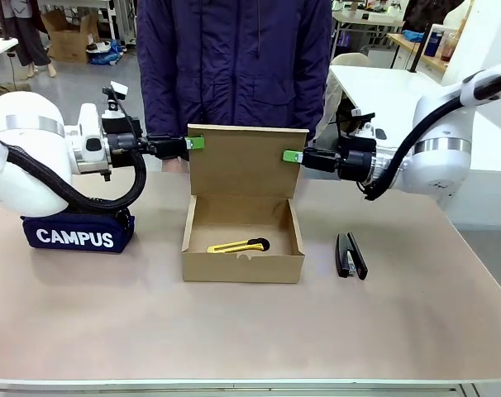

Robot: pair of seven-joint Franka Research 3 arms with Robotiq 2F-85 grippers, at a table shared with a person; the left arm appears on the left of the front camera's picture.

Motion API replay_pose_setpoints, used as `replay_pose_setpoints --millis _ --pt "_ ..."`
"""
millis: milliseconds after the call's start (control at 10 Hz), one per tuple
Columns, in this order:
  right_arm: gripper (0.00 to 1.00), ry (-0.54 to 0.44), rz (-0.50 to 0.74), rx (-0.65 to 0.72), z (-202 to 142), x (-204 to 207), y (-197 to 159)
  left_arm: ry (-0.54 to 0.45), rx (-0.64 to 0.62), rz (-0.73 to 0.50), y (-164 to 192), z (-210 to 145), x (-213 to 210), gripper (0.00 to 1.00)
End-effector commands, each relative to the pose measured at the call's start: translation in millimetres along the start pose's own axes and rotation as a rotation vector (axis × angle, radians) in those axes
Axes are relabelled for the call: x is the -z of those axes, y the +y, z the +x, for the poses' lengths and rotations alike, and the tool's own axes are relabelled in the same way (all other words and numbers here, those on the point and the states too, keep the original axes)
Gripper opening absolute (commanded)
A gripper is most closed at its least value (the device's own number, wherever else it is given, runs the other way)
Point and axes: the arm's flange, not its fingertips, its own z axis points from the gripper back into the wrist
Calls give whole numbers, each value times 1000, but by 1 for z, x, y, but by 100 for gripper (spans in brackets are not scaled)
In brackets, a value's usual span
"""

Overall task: Pack the item into the box.
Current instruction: Close the Mailer Box.

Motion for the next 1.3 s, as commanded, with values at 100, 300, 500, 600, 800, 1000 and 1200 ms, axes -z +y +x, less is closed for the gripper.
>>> replay_pose_setpoints --millis 100,300,500,600,800,1000,1200 --pt "45 -150 33 -237 -16 -13 32 -78 77 -51 -14 -19 -12 42" --pt "45 -171 58 -322 -20 -13 44 -62 104 -84 -18 -24 -16 42" --pt "45 -152 85 -331 -26 -12 48 -71 132 -96 -20 -28 -20 42" --pt "45 -146 72 -341 -31 -12 48 -93 142 -121 -23 -30 -24 42" --pt "45 -141 75 -384 -38 -9 53 -61 169 -154 -30 -37 -28 42" --pt "45 -103 75 -413 -44 -8 59 -29 196 -172 -35 -45 -33 42" --pt "54 -87 93 -422 -50 -11 62 -10 214 -169 -36 -50 -35 42"
